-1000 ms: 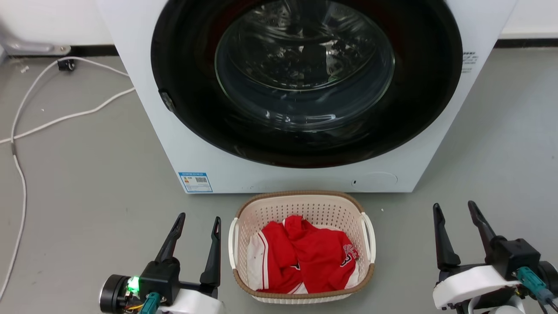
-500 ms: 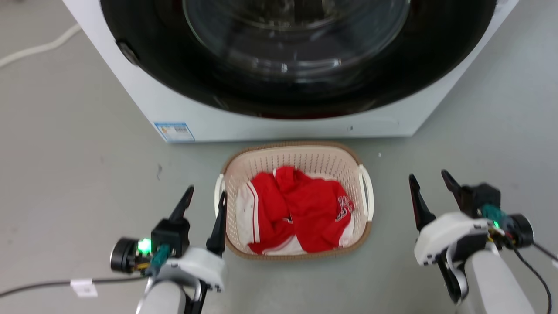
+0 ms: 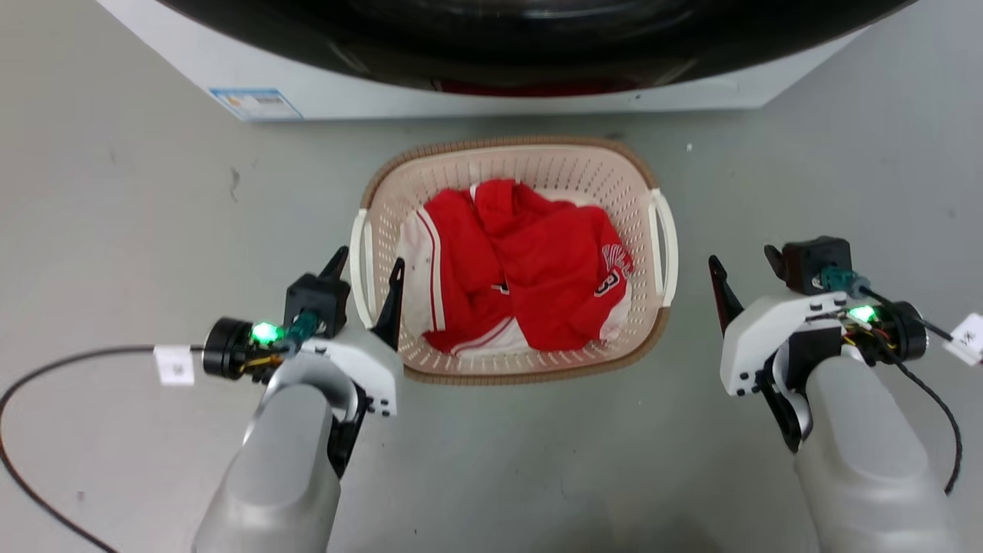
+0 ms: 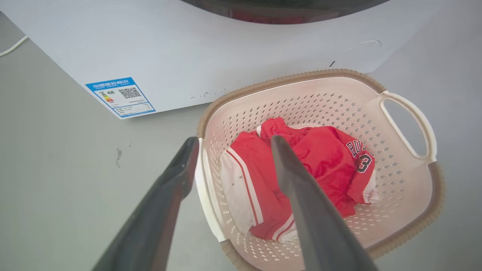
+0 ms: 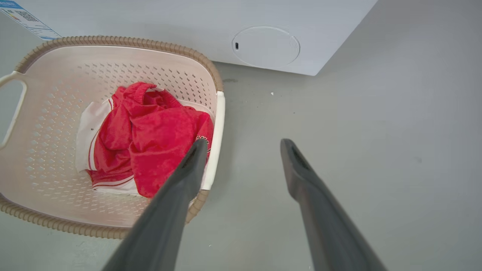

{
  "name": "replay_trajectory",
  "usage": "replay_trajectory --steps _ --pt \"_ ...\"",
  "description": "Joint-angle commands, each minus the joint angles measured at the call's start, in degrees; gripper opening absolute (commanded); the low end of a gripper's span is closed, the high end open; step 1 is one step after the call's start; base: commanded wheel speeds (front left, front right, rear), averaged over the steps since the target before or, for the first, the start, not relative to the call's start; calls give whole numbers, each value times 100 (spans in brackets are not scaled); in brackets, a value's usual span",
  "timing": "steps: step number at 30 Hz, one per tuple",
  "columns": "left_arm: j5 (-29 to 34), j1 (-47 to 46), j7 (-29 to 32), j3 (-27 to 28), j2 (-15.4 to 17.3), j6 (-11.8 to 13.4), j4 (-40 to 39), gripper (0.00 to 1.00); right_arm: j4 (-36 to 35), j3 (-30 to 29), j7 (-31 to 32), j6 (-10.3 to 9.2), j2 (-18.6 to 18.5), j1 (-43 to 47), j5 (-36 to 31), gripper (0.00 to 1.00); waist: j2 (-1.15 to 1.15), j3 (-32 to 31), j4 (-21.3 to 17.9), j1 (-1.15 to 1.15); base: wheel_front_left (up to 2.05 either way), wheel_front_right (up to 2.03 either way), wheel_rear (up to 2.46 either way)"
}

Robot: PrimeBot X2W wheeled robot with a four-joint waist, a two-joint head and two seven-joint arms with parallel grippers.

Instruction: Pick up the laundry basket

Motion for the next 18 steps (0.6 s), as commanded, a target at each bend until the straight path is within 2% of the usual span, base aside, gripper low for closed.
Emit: replay_trajectory --steps 1,10,18 --pt "37 -116 -16 -3 38 18 69 100 56 17 16 -3 3 -135 23 100 0 209 -1 -1 0 0 0" --pt "85 -988 -16 -49 171 104 1106 100 827 401 -13 -2 1 -939 501 100 0 756 -48 -1 0 0 0" --pt "-51 -1583 -16 -30 238 39 1720 100 1435 739 124 -3 0 -1650 743 100 0 1212 -28 -1 0 0 0"
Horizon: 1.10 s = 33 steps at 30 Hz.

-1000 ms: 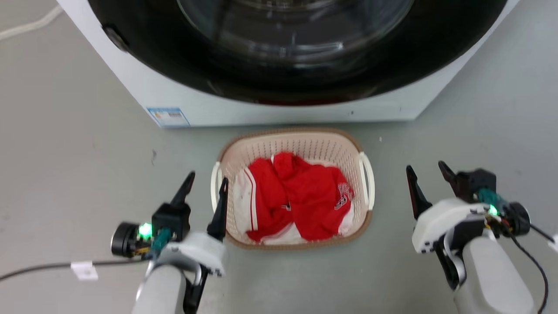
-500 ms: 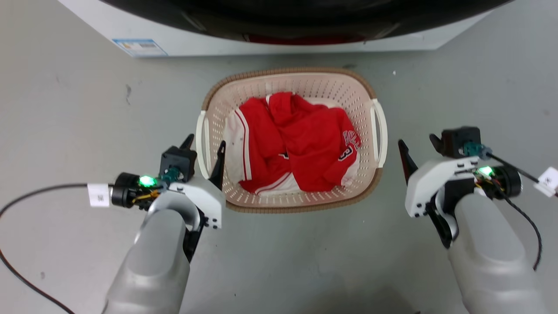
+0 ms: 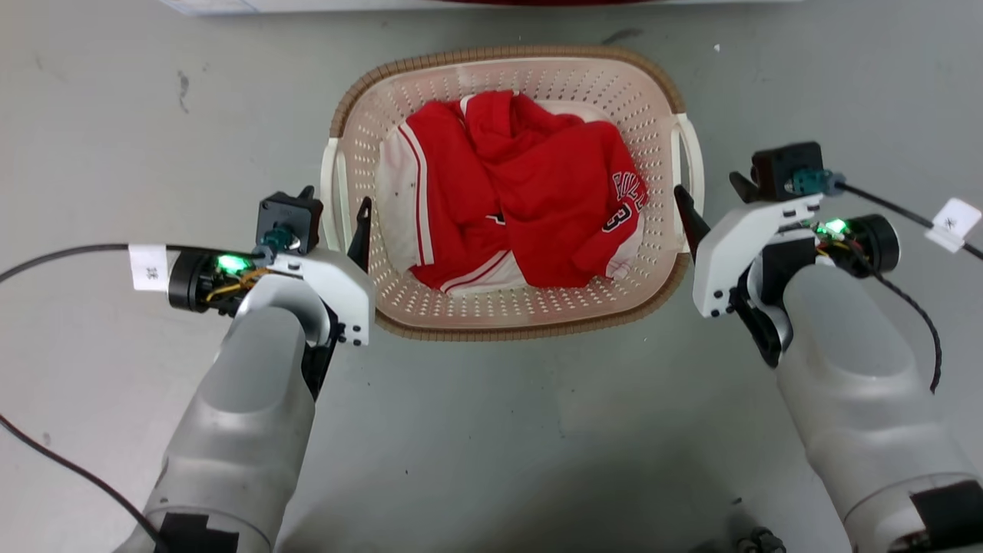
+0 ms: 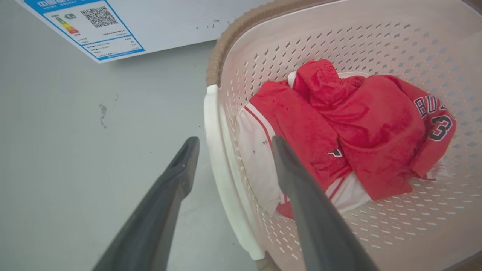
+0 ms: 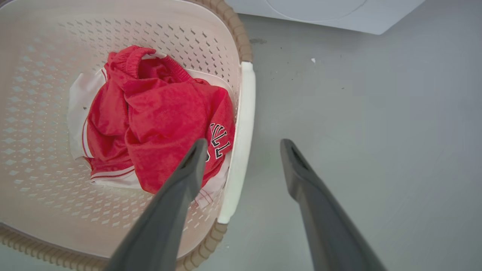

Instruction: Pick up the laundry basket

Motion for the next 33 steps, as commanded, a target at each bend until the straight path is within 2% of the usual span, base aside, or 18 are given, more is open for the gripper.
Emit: replay_trajectory --steps 1,10,14,33 --pt "-6 -125 -16 0 18 -11 48 100 55 14 31 -4 -9 -139 27 100 0 113 13 -1 0 0 0" --pt "49 -876 61 -229 100 -109 789 100 575 469 386 -3 -5 -748 519 100 0 481 -23 -1 0 0 0" --pt "107 -1126 150 -355 129 -136 1050 100 722 588 357 -3 -6 -949 642 100 0 598 -28 -1 0 0 0" --pt "-60 -1730 511 -654 53 -212 1415 100 1269 961 433 -4 -4 -1611 951 100 0 1075 32 -1 0 0 0"
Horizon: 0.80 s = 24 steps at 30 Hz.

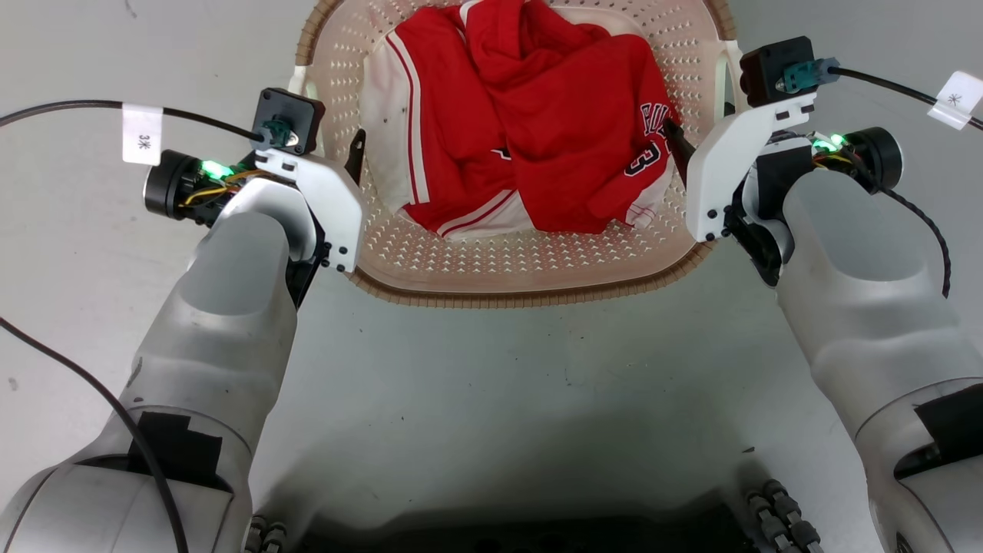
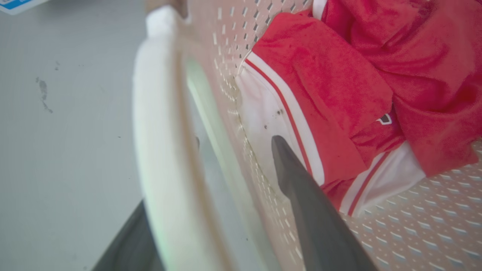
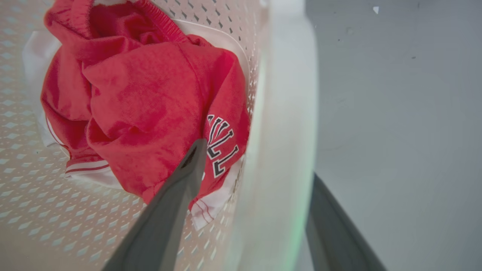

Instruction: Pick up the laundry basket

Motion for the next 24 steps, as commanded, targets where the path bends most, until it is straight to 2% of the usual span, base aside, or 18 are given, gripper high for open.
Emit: replay_trajectory --steps 1,6,7,8,9,10,11,24 --pt "-15 -111 25 -24 -41 14 18 100 30 21 -26 -2 2 -86 76 100 0 21 2 0 0 0 0" --pt "-58 -164 13 -74 -37 16 41 100 72 96 -69 -2 5 -146 193 100 0 82 -8 0 0 0 0" --pt "-68 -165 6 -89 -44 18 44 78 80 120 -73 -3 5 -141 224 100 0 86 -6 0 0 0 0" --pt "-86 -162 2 -101 -51 16 48 34 87 131 -88 -2 5 -137 252 100 0 88 -6 0 0 0 0" --pt "-99 -159 -8 -117 -54 13 51 0 101 131 -110 -2 5 -145 267 54 0 90 -9 0 0 0 0" --pt "-109 -151 -35 -133 -65 11 54 0 120 137 -109 -2 5 -151 269 20 0 89 -9 0 0 0 0" --pt "-126 -141 -60 -145 -82 11 54 0 137 143 -123 -2 5 -153 271 0 0 85 -8 0 0 0 0" --pt "-329 -29 -184 -390 -58 -6 67 0 302 -31 -197 -2 -32 -171 4 0 0 -38 -8 0 0 0 0"
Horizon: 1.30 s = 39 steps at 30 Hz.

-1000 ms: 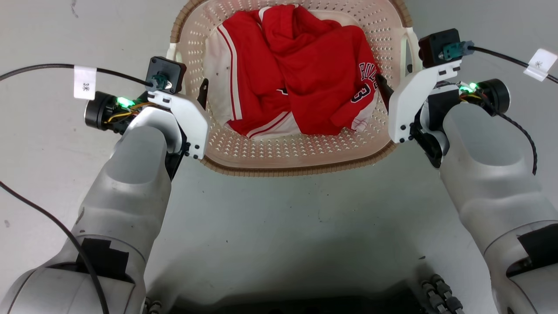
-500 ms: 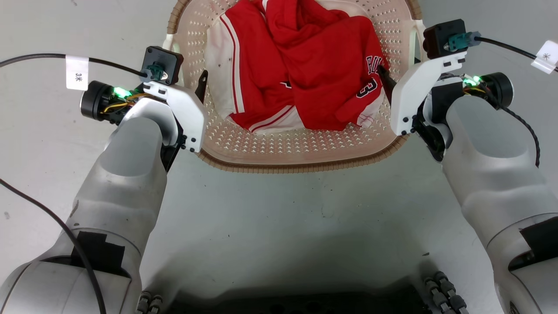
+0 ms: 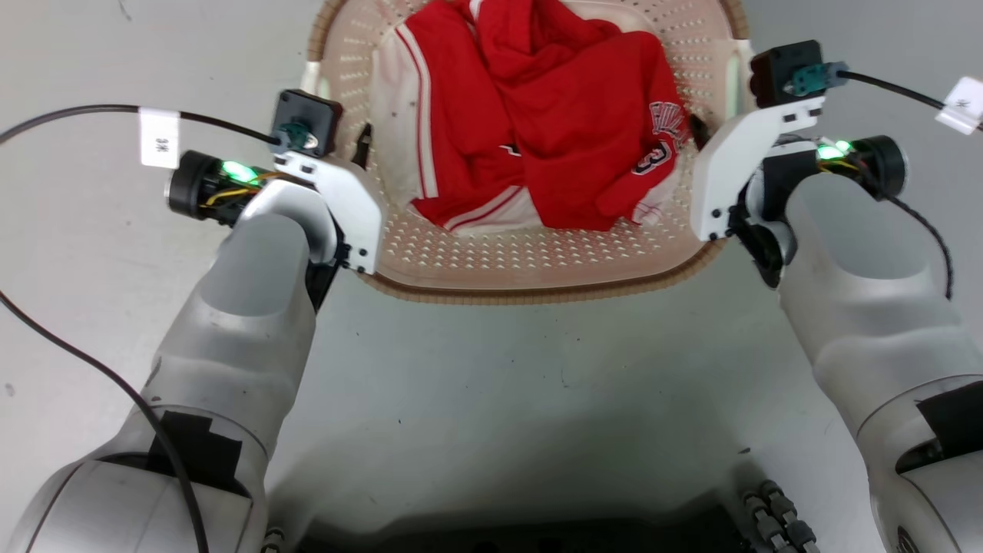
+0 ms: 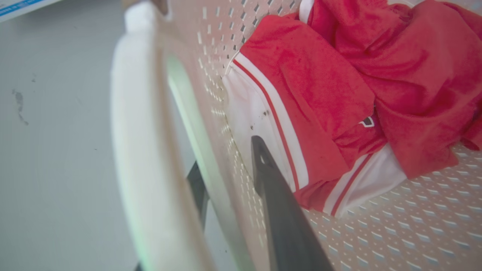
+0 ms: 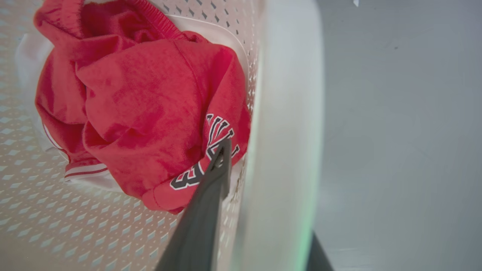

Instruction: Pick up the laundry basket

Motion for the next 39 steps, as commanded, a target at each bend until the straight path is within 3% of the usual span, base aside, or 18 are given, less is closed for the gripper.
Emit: replay_trajectory --steps 1,12,21,27,39 --pt "23 36 -28 -53 32 11 5 0 7 22 -10 -2 -47 -57 -86 0 0 -38 7 0 0 0 0" --pt "-400 479 228 -586 -57 9 20 0 34 -145 369 -2 -51 360 -225 0 0 -740 14 0 0 0 0" --pt "-1112 1177 632 -1367 -105 1 -195 0 38 -154 1017 -1 -95 1009 -290 0 0 -1832 45 0 0 0 0" --pt "-1746 1916 870 -1953 147 2 -501 0 45 132 1476 0 -104 1581 -464 0 0 -2756 4 0 0 0 0" --pt "-3075 3060 1768 -3192 684 1 -1235 0 -146 603 2199 0 -76 2689 374 0 0 -4448 66 0 0 0 0"
